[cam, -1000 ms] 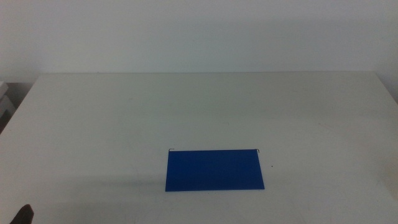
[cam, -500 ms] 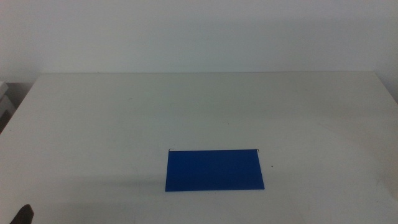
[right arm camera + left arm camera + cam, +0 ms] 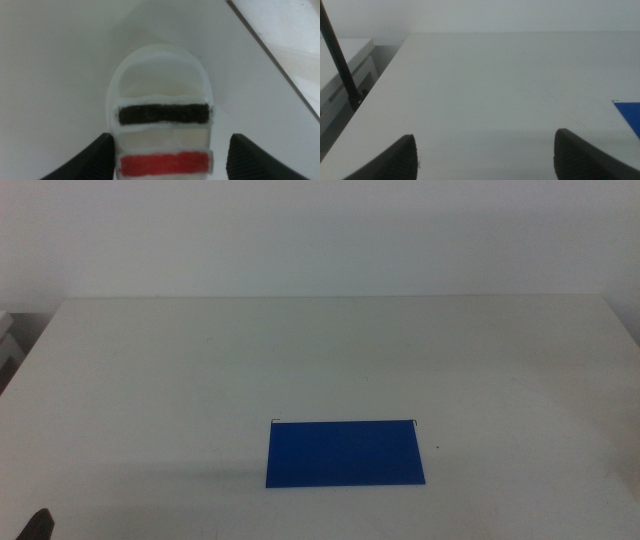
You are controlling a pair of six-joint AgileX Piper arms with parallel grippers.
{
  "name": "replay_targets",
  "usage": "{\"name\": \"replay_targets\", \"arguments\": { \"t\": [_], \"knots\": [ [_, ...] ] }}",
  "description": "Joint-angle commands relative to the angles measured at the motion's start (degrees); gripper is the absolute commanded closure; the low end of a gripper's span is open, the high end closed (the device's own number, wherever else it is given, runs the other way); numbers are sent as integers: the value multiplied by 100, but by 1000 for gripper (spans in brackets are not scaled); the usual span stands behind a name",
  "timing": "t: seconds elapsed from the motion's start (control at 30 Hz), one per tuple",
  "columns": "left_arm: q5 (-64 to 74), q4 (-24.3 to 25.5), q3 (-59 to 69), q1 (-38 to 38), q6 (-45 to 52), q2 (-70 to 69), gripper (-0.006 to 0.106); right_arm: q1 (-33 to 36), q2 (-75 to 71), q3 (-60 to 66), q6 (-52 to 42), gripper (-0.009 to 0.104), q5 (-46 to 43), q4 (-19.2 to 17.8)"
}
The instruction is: Use one arm to grab the shoe from the table and place it on the mat.
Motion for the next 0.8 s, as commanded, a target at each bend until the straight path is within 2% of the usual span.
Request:
{"name": "replay_targets", "arguments": {
  "t": [0.0, 0.07, 0.17, 0.33, 0.6, 0.77],
  "knots": [
    [-459, -44, 40, -23, -31, -58, 7, -33, -207, -134, -77, 39, -28, -54],
    [-459, -44, 40, -23, -31, -58, 7, -33, -182, -134, -146, 42, -66, -17],
    [-459, -44, 40, -23, -31, -58, 7, -33, -176, -134, -256, 55, -61, 79],
    [-459, -44, 40, -23, -31, -58, 7, 29, -286, -134, -353, 97, 23, 115],
    [-459, -44, 40, -23, -31, -58, 7, 301, -835, -137, -285, 99, 199, 317],
    [-459, -44, 40, -23, -31, -58, 7, 808, -1094, -180, -19, 99, 440, 485]
  ]
}}
